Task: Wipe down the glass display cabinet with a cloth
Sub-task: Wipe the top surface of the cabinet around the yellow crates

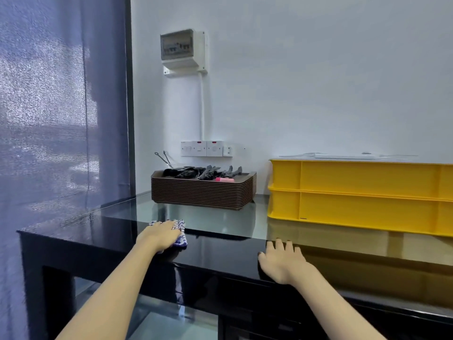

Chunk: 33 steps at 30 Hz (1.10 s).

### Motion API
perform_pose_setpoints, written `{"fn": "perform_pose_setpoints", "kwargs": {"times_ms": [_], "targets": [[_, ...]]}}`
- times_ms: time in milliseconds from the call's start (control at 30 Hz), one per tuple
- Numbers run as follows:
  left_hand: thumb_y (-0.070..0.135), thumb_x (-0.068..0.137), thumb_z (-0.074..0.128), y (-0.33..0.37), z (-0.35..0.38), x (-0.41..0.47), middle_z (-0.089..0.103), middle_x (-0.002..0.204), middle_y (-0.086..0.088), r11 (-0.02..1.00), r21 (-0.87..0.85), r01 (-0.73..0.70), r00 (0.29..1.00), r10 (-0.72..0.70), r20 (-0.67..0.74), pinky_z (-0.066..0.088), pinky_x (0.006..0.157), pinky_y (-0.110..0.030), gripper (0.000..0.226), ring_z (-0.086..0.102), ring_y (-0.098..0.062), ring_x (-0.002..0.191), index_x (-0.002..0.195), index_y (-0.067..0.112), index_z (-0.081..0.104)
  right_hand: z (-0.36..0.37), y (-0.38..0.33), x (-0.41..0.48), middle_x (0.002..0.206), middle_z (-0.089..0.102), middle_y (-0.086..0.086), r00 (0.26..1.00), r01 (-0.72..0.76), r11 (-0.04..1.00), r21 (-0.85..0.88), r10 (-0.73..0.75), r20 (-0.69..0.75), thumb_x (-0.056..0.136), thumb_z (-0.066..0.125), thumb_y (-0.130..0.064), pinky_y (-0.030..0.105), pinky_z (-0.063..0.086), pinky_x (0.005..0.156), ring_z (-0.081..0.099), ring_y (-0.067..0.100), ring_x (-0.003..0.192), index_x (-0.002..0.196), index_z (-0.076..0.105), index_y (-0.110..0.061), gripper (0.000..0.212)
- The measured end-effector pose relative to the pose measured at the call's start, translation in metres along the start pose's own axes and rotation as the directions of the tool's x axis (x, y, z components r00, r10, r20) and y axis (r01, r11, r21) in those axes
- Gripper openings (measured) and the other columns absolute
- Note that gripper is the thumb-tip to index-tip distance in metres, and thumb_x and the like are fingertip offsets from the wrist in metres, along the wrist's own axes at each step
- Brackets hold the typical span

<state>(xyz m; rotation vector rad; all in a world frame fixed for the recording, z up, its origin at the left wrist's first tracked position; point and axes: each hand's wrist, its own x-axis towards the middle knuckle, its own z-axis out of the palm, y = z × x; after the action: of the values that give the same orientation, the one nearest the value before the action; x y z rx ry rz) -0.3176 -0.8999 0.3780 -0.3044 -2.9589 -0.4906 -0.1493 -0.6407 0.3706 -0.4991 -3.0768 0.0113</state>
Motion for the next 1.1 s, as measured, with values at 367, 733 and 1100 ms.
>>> {"fn": "perform_pose_setpoints", "kwargs": {"times_ms": [367, 733, 1100], "targets": [[0.021, 0.09, 0.032, 0.027, -0.001, 0.005, 0.055, 0.125, -0.014, 0.976, 0.086, -0.201, 0.979, 0.204, -0.018, 0.034, 0.085, -0.036, 0.026, 0.048, -0.029, 0.115, 0.104, 0.018, 0.052, -0.002, -0.013, -0.005, 0.153, 0.011, 0.028, 0.997, -0.04, 0.998, 0.044, 0.043, -0.071, 0.101, 0.015, -0.027, 0.048, 0.017, 0.115, 0.012, 0.041, 0.141, 0.145, 0.021, -0.001, 0.052], [0.03, 0.091, 0.033, -0.028, 0.003, 0.021, 0.043, 0.145, 0.003, 0.89, -0.033, -0.455, 0.89, 0.455, 0.02, 0.033, 0.105, -0.033, 0.047, 0.042, -0.019, 0.129, 0.138, 0.029, 0.042, -0.001, -0.007, -0.004, 0.156, 0.01, 0.022, 0.998, -0.024, 0.999, -0.031, 0.022, -0.054, 0.104, 0.018, -0.023, 0.044, 0.017, 0.117, 0.008, 0.034, 0.145, 0.146, 0.026, -0.005, 0.046], [0.017, 0.087, 0.032, -0.02, -0.018, 0.037, 0.063, 0.112, -0.006, 0.921, 0.084, -0.38, 0.925, 0.38, 0.02, 0.036, 0.091, -0.034, 0.023, 0.057, -0.025, 0.109, 0.083, 0.022, 0.054, 0.001, -0.007, 0.005, 0.156, 0.01, 0.021, 0.999, -0.022, 0.979, -0.205, 0.012, -0.05, 0.103, 0.028, -0.015, 0.043, 0.02, 0.116, 0.008, 0.033, 0.145, 0.137, 0.039, -0.011, 0.035]]}}
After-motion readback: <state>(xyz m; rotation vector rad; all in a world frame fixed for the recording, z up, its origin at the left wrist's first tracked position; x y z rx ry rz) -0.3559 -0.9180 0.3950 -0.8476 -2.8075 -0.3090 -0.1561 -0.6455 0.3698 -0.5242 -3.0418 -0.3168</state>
